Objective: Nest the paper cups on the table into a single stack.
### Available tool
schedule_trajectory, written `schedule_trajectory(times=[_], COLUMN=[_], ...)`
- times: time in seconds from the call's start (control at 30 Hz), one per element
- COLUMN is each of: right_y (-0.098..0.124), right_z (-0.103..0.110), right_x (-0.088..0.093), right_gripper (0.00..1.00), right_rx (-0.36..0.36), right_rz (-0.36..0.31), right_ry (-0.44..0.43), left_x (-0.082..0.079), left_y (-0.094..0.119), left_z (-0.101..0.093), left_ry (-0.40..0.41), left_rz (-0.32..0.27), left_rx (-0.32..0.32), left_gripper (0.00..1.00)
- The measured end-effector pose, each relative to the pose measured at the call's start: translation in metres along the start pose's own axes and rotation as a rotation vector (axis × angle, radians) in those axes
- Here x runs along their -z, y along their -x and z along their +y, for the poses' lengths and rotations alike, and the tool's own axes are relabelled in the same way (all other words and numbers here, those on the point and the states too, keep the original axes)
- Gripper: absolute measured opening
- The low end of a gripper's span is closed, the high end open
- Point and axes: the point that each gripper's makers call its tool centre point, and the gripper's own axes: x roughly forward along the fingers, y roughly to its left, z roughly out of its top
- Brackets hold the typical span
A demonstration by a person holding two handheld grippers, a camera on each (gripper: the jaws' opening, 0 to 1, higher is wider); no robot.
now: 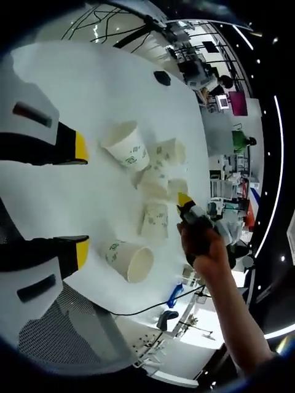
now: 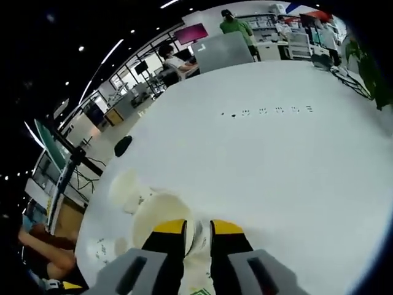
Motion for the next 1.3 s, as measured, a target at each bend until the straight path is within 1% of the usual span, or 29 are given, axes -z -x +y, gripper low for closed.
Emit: schedule_trajectory(times=[0.1, 0.23, 0.37, 0.47, 0.57, 0.8, 0.93, 1.07, 1.17, 1.3], right_y=[-0.001, -0.001, 0.001, 0.01, 0.02, 0.05, 0.064, 0.08, 0.089, 0.105], right_z=[0.0, 0.0, -0.005, -0.005, -0.008, -0.018, -0.024, -0.028, -0.028, -0.021], right_x=[-0.001, -0.004, -0.007, -0.006, -0.011, -0.035, -0.037, -0.039, -0.038, -0.038], right_gripper=[0.1, 0.01, 0.0, 0.0, 0.0, 0.0, 0.0, 0.0, 0.0, 0.0], right_rx=[-0.004, 0.007, 0.016, 0.021, 0.023, 0.028, 0.038, 0.042, 0.046, 0.028], right_rz=[-0.007, -0.02, -0.028, -0.035, -0.054, -0.134, -0.151, -0.17, -0.179, -0.2], right_ry=[-0.006, 0.001, 0.005, 0.007, -0.002, -0.026, -0.021, -0.018, -0.001, 0.01], left_x=[0.001, 0.002, 0.002, 0.002, 0.002, 0.0, -0.002, -0.005, -0.005, -0.004], left_y=[0.0, -0.001, -0.002, -0.002, -0.002, -0.001, -0.001, 0.002, 0.003, 0.002], left_z=[-0.001, -0.003, -0.005, -0.006, -0.007, -0.007, -0.006, -0.01, -0.012, -0.014], left_ry=[-0.002, -0.003, -0.007, -0.011, -0.015, -0.003, 0.008, 0.005, 0.0, -0.007], left_rz=[0.006, 0.01, 0.017, 0.019, 0.021, 0.009, 0.0, -0.005, -0.005, -0.003], left_rx=[0.003, 0.012, 0.018, 0.022, 0.024, 0.029, 0.03, 0.033, 0.037, 0.047], left_gripper=[0.44, 0.43, 0.43, 0.43, 0.42, 0.43, 0.43, 0.43, 0.42, 0.43])
